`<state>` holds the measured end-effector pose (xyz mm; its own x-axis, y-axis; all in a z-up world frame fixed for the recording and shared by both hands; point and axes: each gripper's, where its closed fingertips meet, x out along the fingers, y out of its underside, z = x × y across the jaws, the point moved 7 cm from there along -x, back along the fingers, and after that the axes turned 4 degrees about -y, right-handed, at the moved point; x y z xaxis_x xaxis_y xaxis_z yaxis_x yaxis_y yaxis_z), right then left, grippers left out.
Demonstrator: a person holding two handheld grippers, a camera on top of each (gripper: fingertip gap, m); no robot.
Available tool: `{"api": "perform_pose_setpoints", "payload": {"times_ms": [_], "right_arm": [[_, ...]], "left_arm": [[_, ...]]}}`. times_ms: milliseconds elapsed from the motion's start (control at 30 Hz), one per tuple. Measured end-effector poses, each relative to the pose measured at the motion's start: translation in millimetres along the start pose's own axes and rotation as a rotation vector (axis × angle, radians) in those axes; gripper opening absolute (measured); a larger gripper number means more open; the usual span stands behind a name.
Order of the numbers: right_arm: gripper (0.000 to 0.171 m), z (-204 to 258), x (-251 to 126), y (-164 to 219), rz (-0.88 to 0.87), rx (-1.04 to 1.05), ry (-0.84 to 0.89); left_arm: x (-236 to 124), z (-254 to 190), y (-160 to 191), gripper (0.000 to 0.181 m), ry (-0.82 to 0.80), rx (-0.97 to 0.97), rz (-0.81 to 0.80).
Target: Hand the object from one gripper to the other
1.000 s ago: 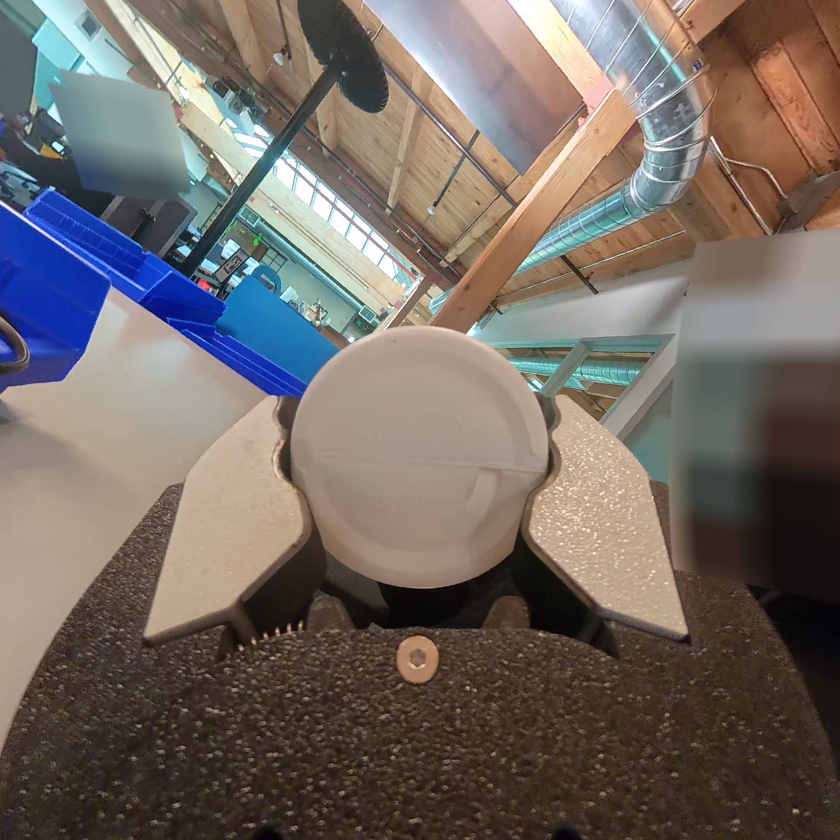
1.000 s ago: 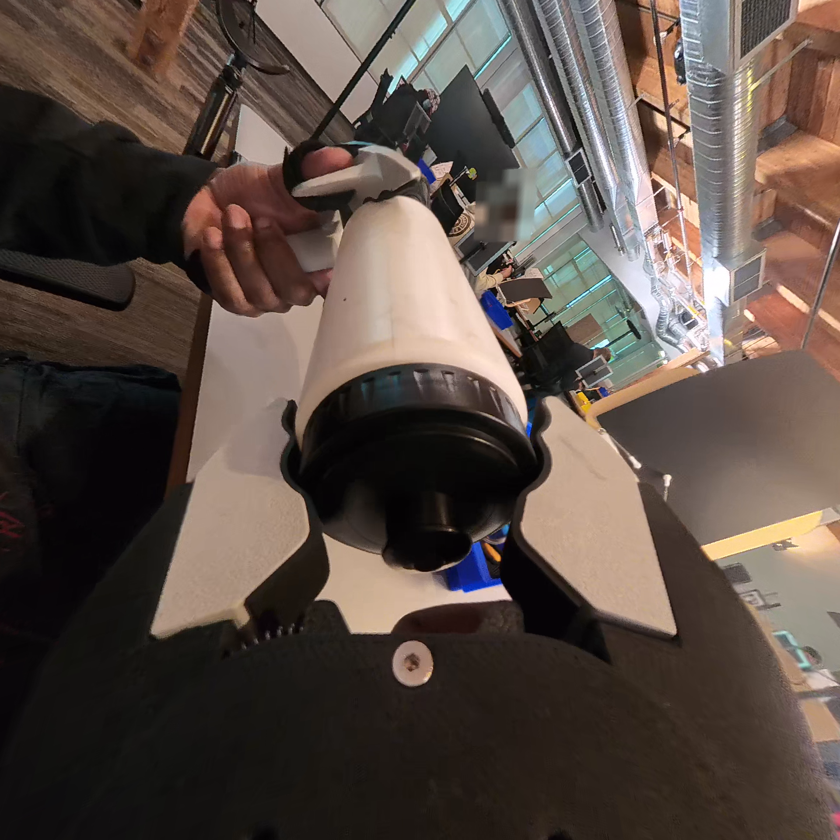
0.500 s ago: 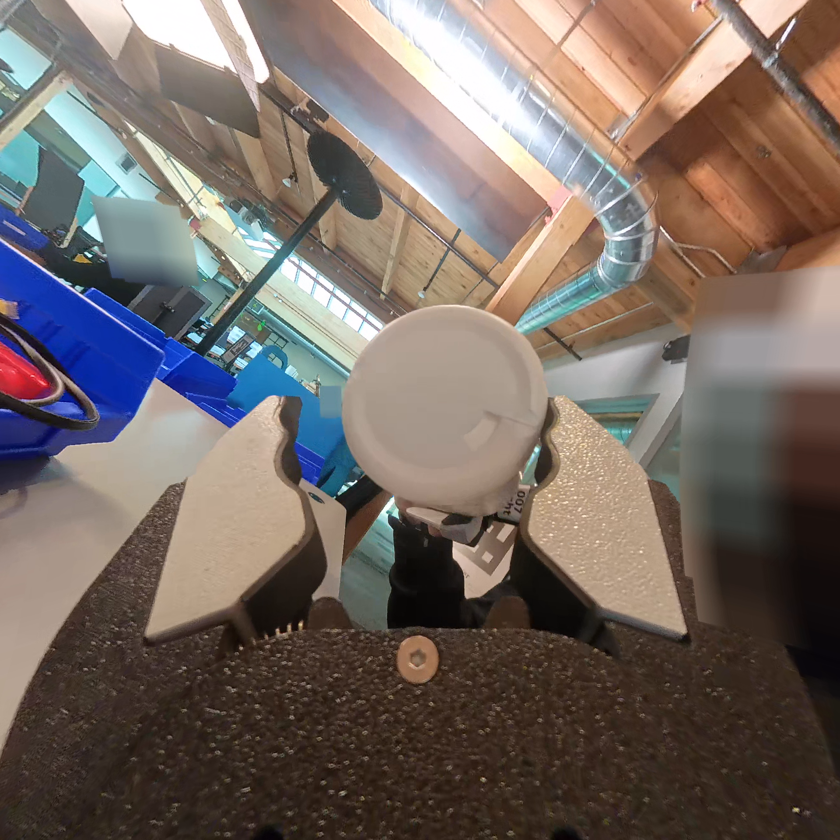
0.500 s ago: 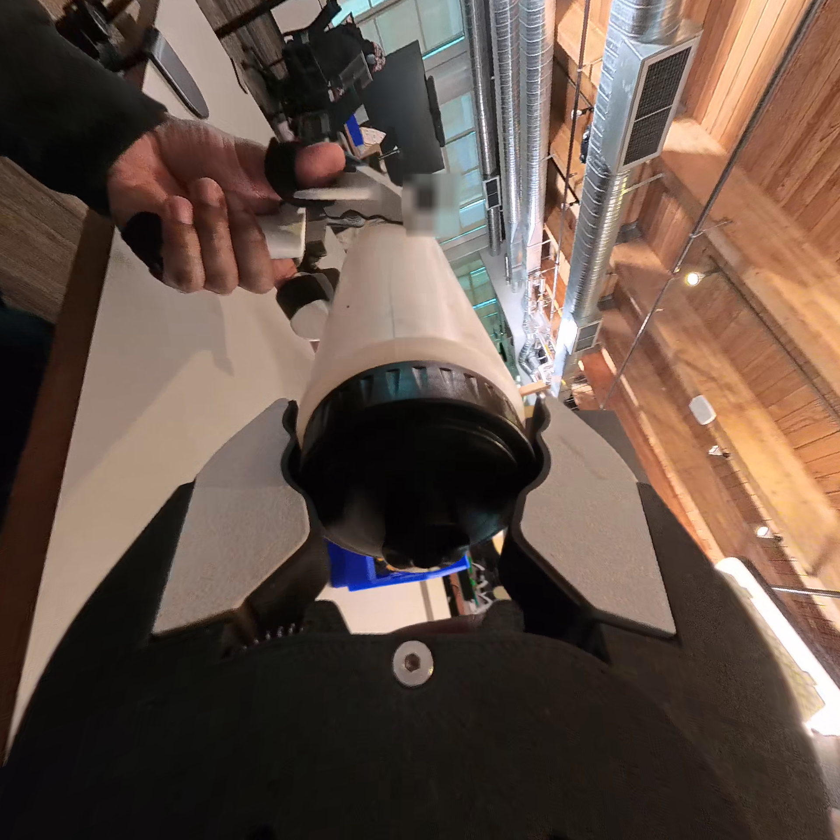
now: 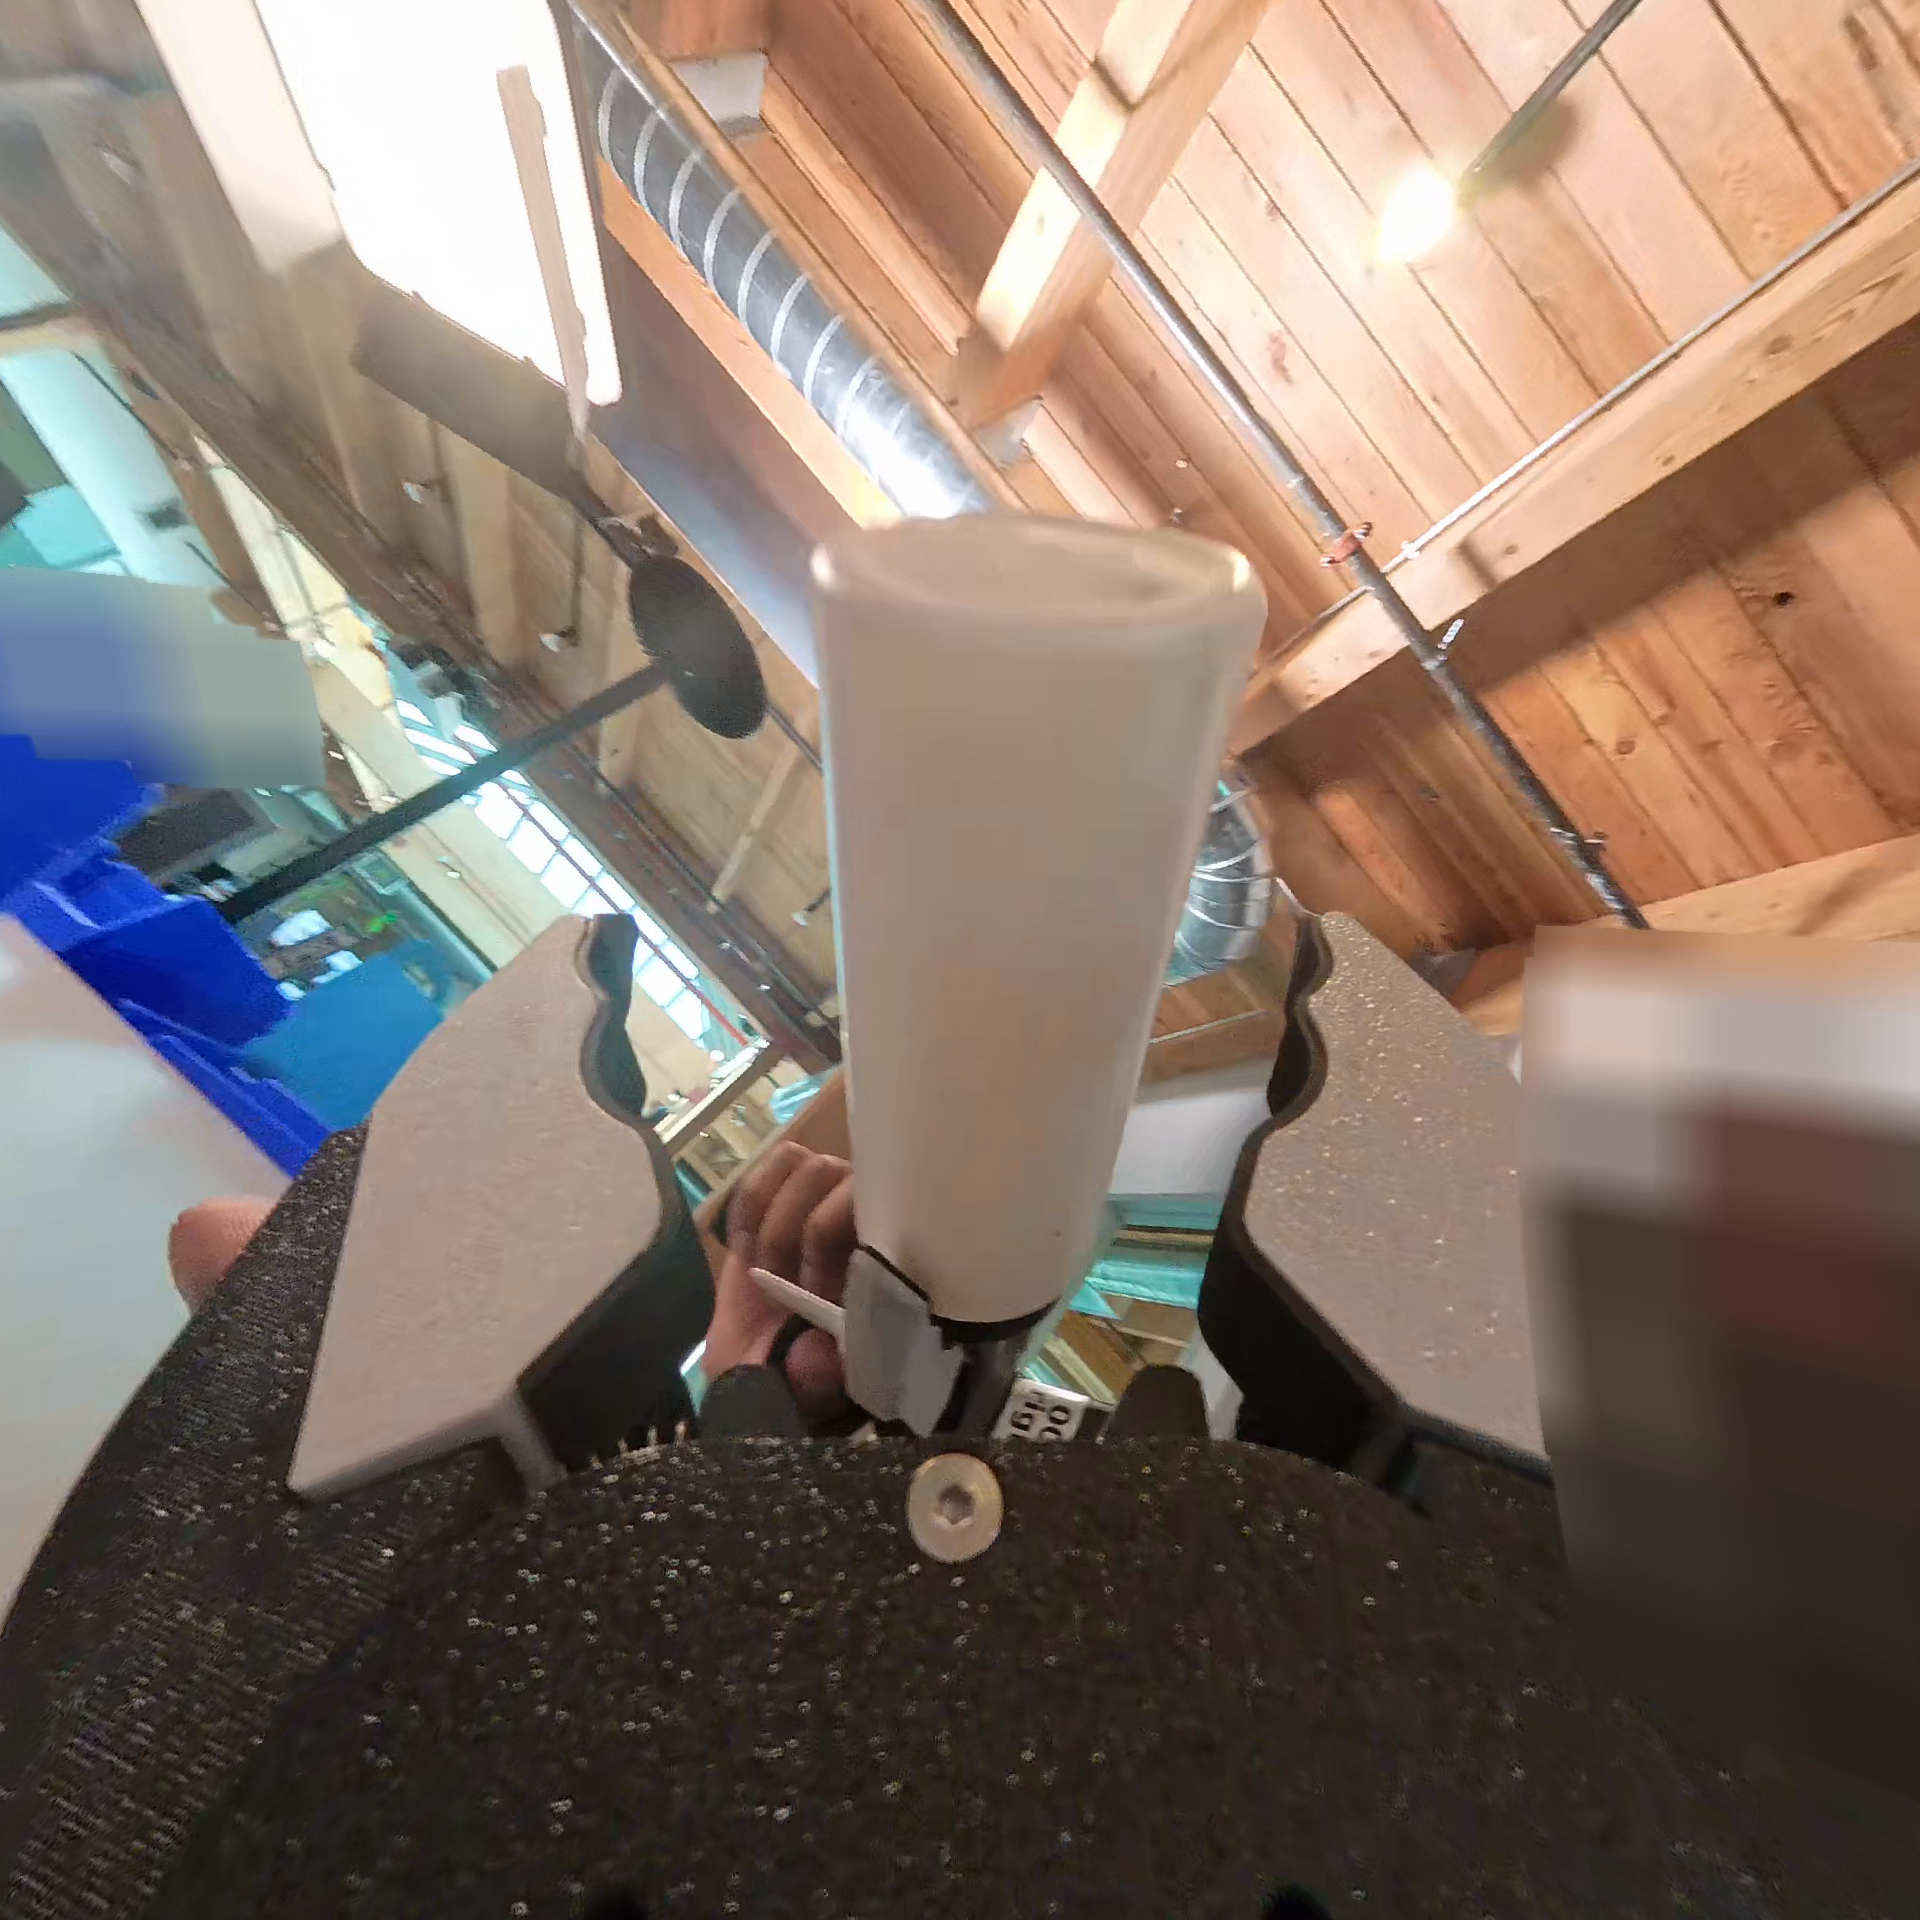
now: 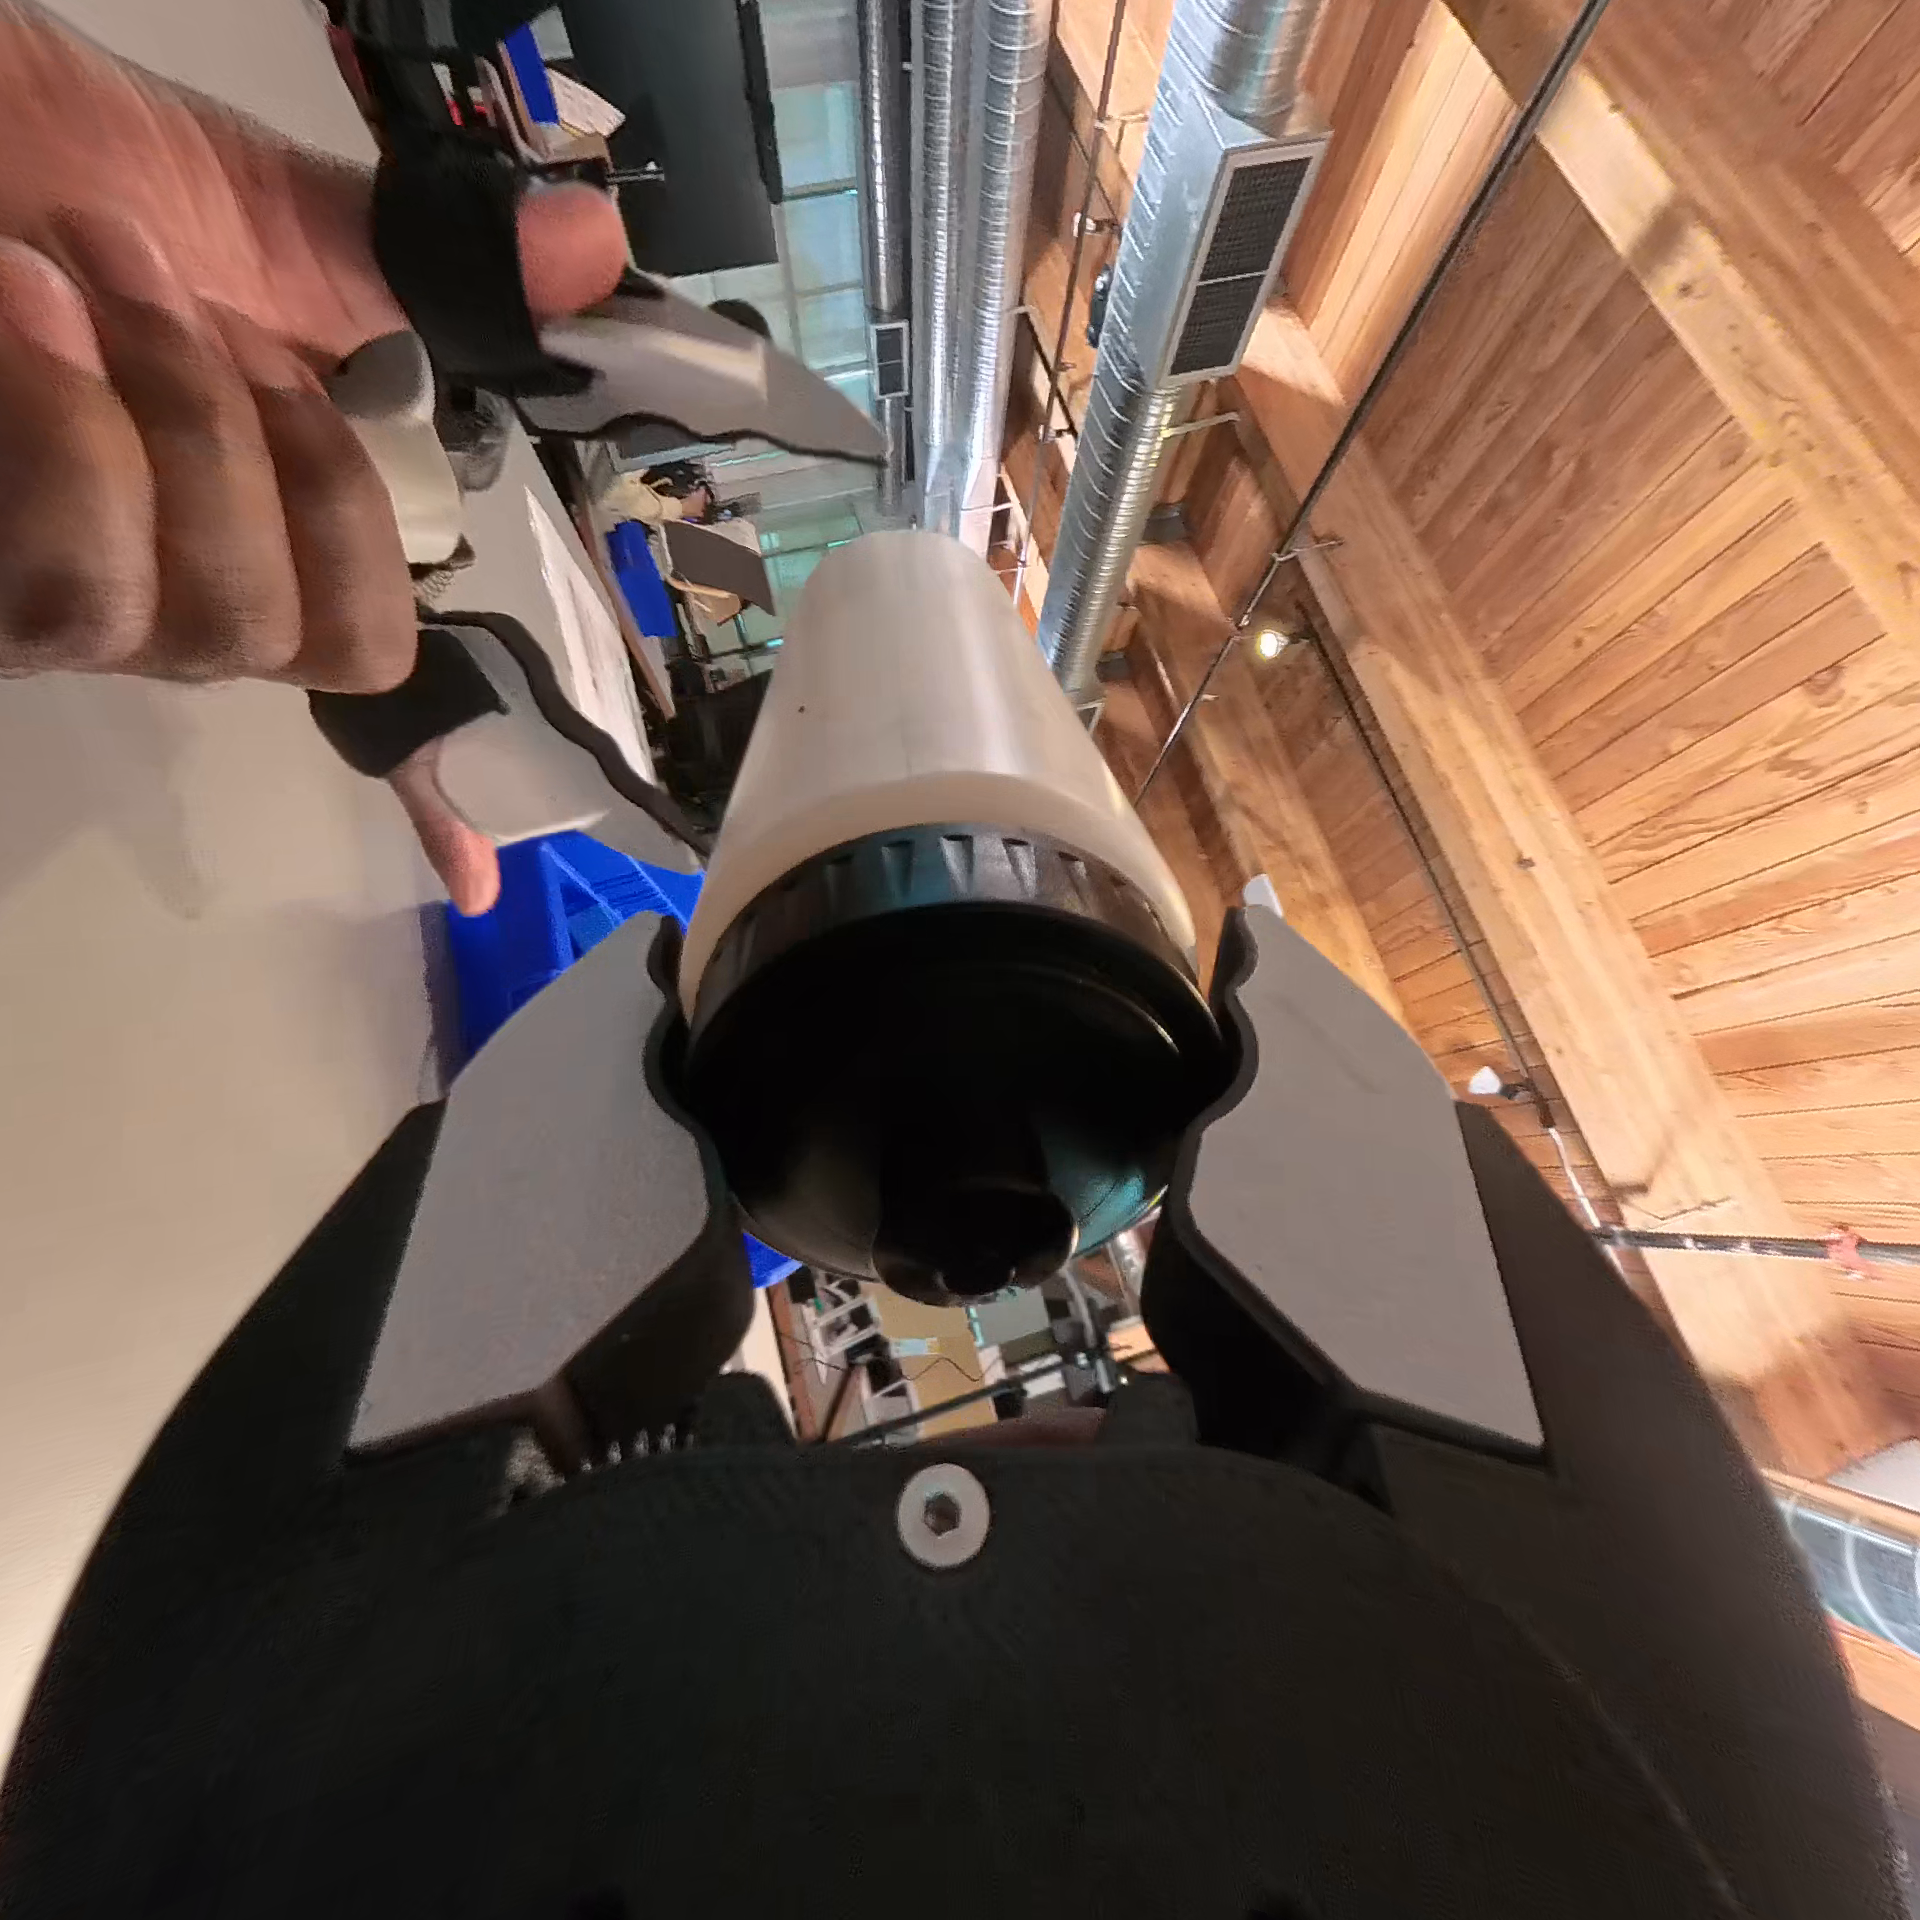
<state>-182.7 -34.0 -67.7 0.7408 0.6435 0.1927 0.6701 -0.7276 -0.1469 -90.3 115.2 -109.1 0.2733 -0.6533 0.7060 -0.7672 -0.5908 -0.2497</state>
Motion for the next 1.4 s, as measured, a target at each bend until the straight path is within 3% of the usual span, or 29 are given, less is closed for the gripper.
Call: {"api": "perform_pose_setpoints", "payload": {"times_ms": [233,433,600,767,867,967,1100,1400], "right_arm": [[0.096,27.5,10.6,-8.1,-0.106,0.021,-0.034],[0.094,42.1,22.2,-8.8,-0.135,0.185,-0.145],[0.091,46.2,23.1,4.2,-0.139,0.374,-0.315],[0.083,35.0,14.4,26.3,-0.147,0.627,-0.473],[0.081,12.9,8.5,29.8,-0.225,0.836,-0.468],[0.079,-8.2,4.0,18.5,-0.336,0.970,-0.433],[0.086,-21.2,0.0,-5.7,-0.410,1.008,-0.440],[0.094,-15.7,-1.4,-36.4,-0.381,0.868,-0.497]], "left_arm": [[21.1,-12.7,37.0,0.120,0.051,-0.009,0.080],[10.2,-5.7,29.5,0.103,-0.029,0.096,0.031],[6.0,-22.6,15.8,0.101,-0.095,0.415,0.049],[0.6,-51.3,-5.2,0.104,-0.289,0.933,0.073],[1.5,-62.1,-3.8,0.103,-0.443,1.332,0.142],[5.9,-62.6,9.9,0.102,-0.487,1.585,0.235],[11.1,-45.7,34.4,0.102,-0.488,1.720,0.393],[16.7,-21.0,82.4,0.102,-0.407,1.863,0.724]]}}
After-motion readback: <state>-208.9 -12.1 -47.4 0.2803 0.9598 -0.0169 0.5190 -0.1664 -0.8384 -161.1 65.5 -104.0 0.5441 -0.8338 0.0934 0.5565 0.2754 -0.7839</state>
